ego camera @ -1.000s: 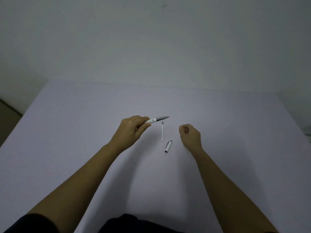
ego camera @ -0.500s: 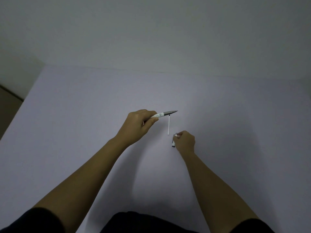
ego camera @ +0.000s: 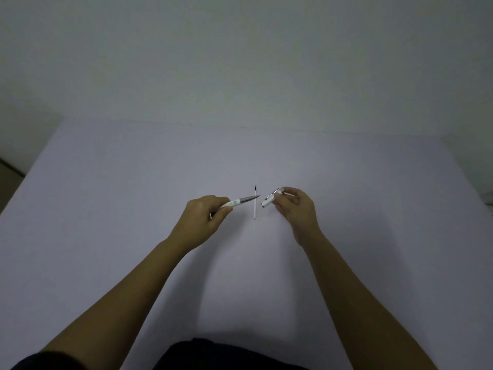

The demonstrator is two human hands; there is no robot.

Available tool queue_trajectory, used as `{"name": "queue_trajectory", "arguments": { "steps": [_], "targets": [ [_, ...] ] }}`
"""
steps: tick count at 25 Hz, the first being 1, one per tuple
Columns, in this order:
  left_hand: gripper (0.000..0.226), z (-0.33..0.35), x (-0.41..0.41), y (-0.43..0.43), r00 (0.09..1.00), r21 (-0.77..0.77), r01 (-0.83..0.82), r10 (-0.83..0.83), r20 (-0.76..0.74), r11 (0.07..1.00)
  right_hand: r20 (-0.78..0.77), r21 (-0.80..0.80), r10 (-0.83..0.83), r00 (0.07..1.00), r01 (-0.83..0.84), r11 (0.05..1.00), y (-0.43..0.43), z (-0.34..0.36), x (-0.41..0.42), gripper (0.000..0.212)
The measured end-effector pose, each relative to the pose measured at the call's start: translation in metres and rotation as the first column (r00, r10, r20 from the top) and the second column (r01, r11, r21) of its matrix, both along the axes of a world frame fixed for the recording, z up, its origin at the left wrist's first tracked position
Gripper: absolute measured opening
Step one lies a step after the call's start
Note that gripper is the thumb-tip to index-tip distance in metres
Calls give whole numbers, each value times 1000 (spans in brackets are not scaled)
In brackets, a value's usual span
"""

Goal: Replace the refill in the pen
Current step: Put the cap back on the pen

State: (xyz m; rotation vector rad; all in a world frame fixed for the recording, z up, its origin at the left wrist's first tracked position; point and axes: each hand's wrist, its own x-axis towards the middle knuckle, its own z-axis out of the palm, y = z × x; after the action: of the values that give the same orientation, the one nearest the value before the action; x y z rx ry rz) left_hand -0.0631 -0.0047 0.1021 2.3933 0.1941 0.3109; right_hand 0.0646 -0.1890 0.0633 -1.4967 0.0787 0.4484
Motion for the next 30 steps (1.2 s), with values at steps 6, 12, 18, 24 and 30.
{"name": "queue_trajectory", "arguments": {
  "steps": [6,12,18,24,30],
  "targets": [
    [14,7,-6,-8,997,-26,-62,63,41,998,43,208,-16,999,7,978,1,34,-7,17],
    [14,16,-6,-11,996,-8,-54,55,74,998,99,187,19,995,-37,982,6,46,-15,15],
    [16,22,-1,-15,995,22,-52,50,92,998,241,3,148,959,-154,988,14,46,-31,10],
    [20,13,1,-12,999,92,-41,37,36,995,277,-46,196,941,-191,981,18,43,-27,9],
    [22,-11,25,-9,983,141,-75,97,-157,987,240,-367,309,920,-209,906,30,25,-3,40]
  ]
}}
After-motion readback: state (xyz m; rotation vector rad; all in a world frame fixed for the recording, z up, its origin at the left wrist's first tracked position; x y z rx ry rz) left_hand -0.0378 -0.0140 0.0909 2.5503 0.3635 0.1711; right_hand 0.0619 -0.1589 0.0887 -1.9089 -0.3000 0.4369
